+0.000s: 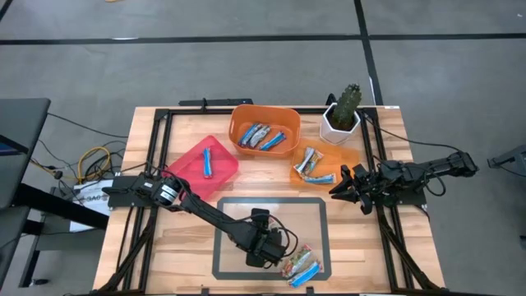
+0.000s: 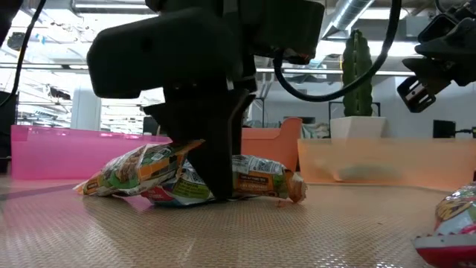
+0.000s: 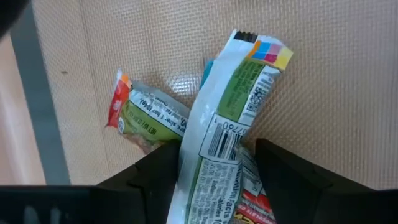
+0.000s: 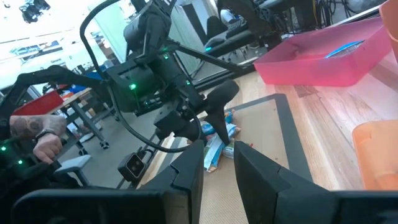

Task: Pick and place Granola Bars by type
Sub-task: Put the right yellow granola bar into the light orange bin, then put the yellow granola bar into the light orange bin

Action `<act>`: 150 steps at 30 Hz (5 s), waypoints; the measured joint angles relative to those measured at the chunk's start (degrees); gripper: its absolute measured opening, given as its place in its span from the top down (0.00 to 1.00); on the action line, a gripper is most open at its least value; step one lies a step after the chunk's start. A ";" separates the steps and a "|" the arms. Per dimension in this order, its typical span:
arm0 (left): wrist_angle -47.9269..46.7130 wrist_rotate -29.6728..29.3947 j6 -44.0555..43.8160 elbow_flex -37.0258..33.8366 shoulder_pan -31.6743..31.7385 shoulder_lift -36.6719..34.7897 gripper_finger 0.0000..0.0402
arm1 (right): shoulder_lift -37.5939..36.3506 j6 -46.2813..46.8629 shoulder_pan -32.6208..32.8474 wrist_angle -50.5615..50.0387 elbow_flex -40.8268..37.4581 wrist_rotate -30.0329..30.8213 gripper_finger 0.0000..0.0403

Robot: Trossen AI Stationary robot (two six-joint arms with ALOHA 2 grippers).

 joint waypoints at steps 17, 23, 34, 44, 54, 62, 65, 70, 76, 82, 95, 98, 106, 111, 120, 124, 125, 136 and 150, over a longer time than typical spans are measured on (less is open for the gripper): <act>0.71 -0.09 0.04 -0.25 0.05 -1.41 0.93 | -0.02 0.00 0.02 0.00 -0.02 0.00 0.80; 0.93 -2.27 -0.07 -0.24 0.07 -4.12 0.93 | -0.02 0.01 0.00 0.02 -0.01 0.00 0.80; 9.40 -14.64 -5.76 -0.24 4.84 -10.31 0.94 | -0.02 0.01 0.02 0.00 0.00 -0.01 0.80; 20.66 -16.73 -5.06 -0.24 15.17 -10.67 0.94 | 0.00 0.00 0.00 0.00 -0.01 0.00 0.80; 33.70 -16.72 -4.74 -0.24 21.02 -10.45 0.94 | -0.01 0.00 0.01 0.00 -0.01 -0.01 0.80; 42.57 -15.11 -7.76 -0.11 23.51 -9.41 0.93 | -0.02 0.00 0.02 0.00 0.00 -0.02 0.80; 45.43 -12.14 -8.01 -0.33 24.61 -7.12 0.93 | -0.02 0.00 0.02 0.06 0.00 -0.02 0.80; 51.53 -8.64 -9.49 0.56 26.16 -3.68 0.93 | 0.05 0.01 0.00 0.40 0.00 -0.02 0.80; 47.38 -7.14 -12.45 0.34 27.99 -1.69 0.93 | 0.56 0.00 0.02 0.26 -0.02 0.00 0.80; 50.40 -3.35 -14.10 0.46 29.13 2.05 0.93 | 0.72 0.01 0.01 0.04 -0.01 0.00 0.80; 46.63 -1.44 -10.22 0.42 29.70 1.90 0.93 | 0.74 0.00 0.00 0.37 -0.02 -0.02 0.80; 46.50 -1.42 -9.18 0.42 29.75 1.90 0.93 | 0.74 0.00 0.02 0.37 -0.02 -0.02 0.80; 47.25 -0.57 -7.74 0.42 29.75 1.90 0.93 | 0.74 0.00 0.02 0.37 -0.01 -0.02 0.80; 47.38 0.26 -6.50 0.42 29.75 1.90 0.85 | 0.74 0.01 0.02 0.37 0.00 -0.02 0.80; 47.60 0.15 -6.62 0.44 29.75 1.90 0.57 | 0.74 0.00 0.02 0.36 0.00 -0.02 0.80; 49.26 -0.15 -6.54 0.44 29.65 1.90 0.52 | 0.74 0.01 0.01 0.37 0.00 -0.02 0.80; 49.80 -0.26 -6.42 0.45 29.57 1.90 0.51 | 0.74 0.00 0.02 0.37 0.00 -0.02 0.80; 44.39 -3.87 1.25 0.51 27.16 -2.06 0.53 | 0.74 0.02 0.02 0.15 -0.02 0.00 0.80; 15.29 -3.57 8.07 0.51 17.24 -10.29 0.53 | 0.72 0.00 0.02 0.00 0.00 -0.02 0.80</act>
